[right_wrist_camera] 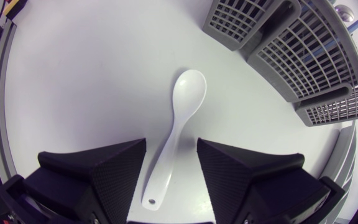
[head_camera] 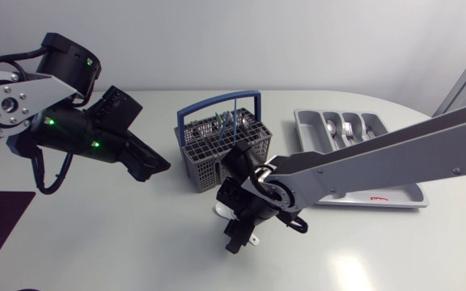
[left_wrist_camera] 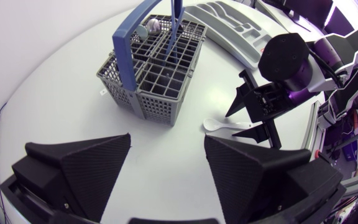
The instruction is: Unload the cutlery basket into the drawer organizer.
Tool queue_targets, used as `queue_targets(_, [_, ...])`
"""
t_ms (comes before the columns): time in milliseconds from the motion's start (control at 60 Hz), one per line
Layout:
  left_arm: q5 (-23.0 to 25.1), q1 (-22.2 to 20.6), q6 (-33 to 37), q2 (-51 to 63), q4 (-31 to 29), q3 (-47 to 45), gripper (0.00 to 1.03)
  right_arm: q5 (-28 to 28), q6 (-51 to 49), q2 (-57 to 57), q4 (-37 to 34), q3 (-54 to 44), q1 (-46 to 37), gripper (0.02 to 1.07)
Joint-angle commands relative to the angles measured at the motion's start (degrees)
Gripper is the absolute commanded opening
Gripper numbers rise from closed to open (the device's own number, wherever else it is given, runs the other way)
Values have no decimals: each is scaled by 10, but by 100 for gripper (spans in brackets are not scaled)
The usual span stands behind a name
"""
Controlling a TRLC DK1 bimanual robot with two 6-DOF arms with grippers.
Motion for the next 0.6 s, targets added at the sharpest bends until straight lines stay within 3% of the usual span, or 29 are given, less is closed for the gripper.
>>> queue_targets(0, [7,2,13,-13,1,-17,97,3,8,16,-7,15,4,57])
queue_targets(250, [7,2,13,-22,1,-25,97,3,9,37,-16,32,8,45])
queue_targets(383, [7,2,14,-27,1,-32,97,3,10,45,-24,39,11,31])
queue_targets(583, [9,2,15,-29,2,-37,97,4,5,47,-38,35,11,28])
